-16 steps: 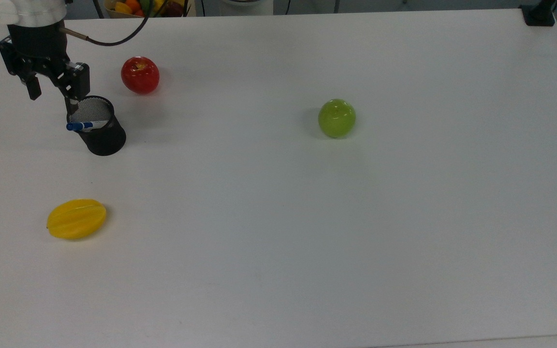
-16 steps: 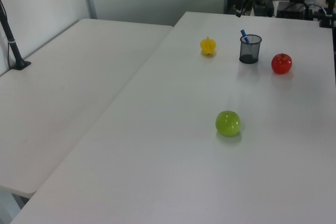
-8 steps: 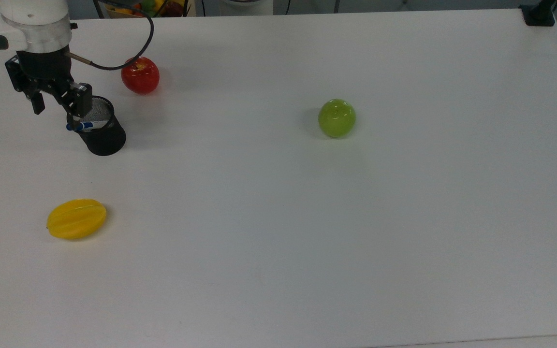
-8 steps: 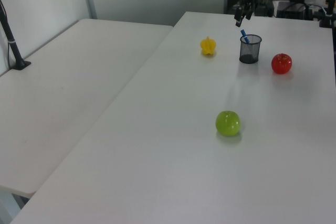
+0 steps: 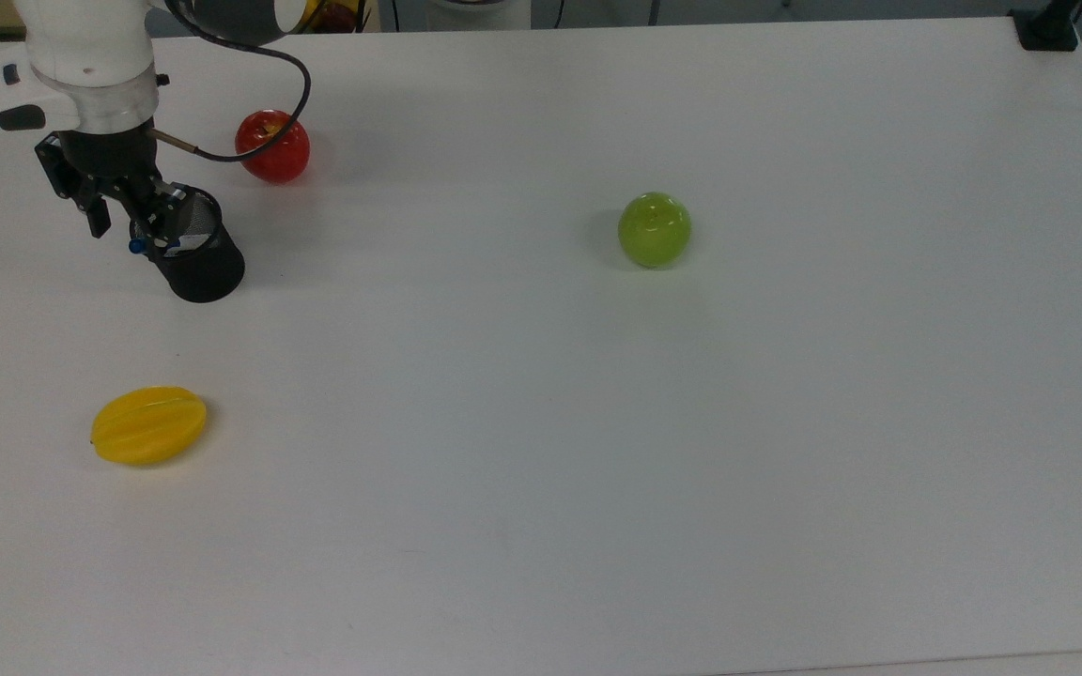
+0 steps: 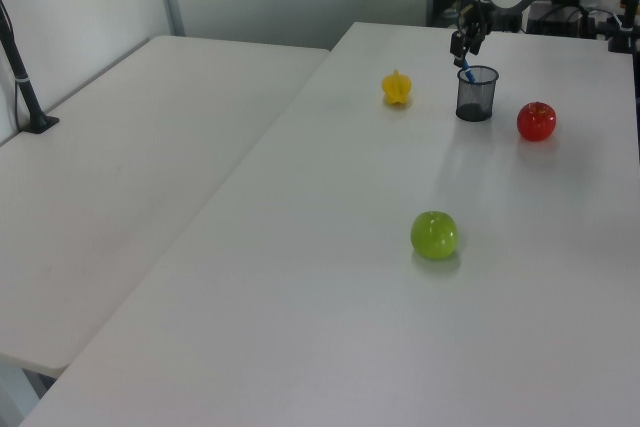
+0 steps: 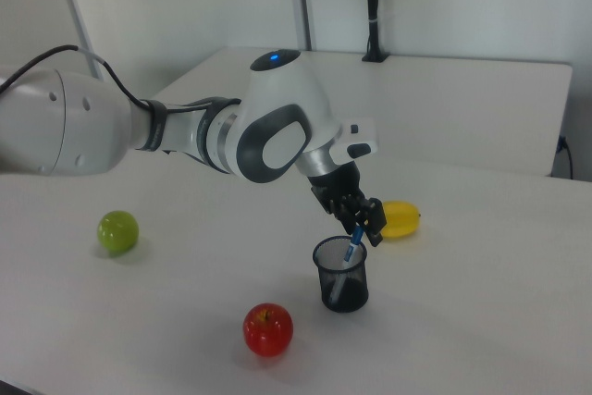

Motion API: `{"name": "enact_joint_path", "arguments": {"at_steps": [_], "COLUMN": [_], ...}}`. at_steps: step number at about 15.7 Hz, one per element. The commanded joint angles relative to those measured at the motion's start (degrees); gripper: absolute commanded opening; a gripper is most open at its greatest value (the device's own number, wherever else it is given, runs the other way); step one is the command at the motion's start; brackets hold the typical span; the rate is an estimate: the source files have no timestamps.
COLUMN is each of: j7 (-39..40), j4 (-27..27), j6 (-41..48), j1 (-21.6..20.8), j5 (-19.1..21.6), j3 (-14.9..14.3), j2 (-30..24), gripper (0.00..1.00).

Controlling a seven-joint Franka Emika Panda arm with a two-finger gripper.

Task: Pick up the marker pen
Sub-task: 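Close the gripper on the blue-capped marker and lift it out of the cup, then carry the held marker across the table toward the green apple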

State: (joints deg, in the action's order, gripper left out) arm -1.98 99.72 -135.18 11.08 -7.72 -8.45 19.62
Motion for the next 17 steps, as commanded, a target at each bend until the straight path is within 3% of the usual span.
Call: {"name": "enact_joint_path", "arguments": {"at_steps": [1, 4, 5, 10, 17], "j7": [-1.72, -1.80, -1.89, -2.51, -1.80], "j4": [2.05, 2.05, 2.05, 1.26, 1.26], "j6": [-2.63, -2.55, -2.55, -1.84, 2.98], "j1": [0.52, 0.52, 0.52, 0.61, -0.79], "j5": [-1.51, -1.43, -1.42, -1.25, -0.81], "j3": [0.81, 1.68, 1.86, 1.86, 1.86], "j2": [-0.72, -0.81, -0.81, -3.52, -13.63], "gripper": [0.34, 0.03, 0.00, 0.00, 0.00]}}
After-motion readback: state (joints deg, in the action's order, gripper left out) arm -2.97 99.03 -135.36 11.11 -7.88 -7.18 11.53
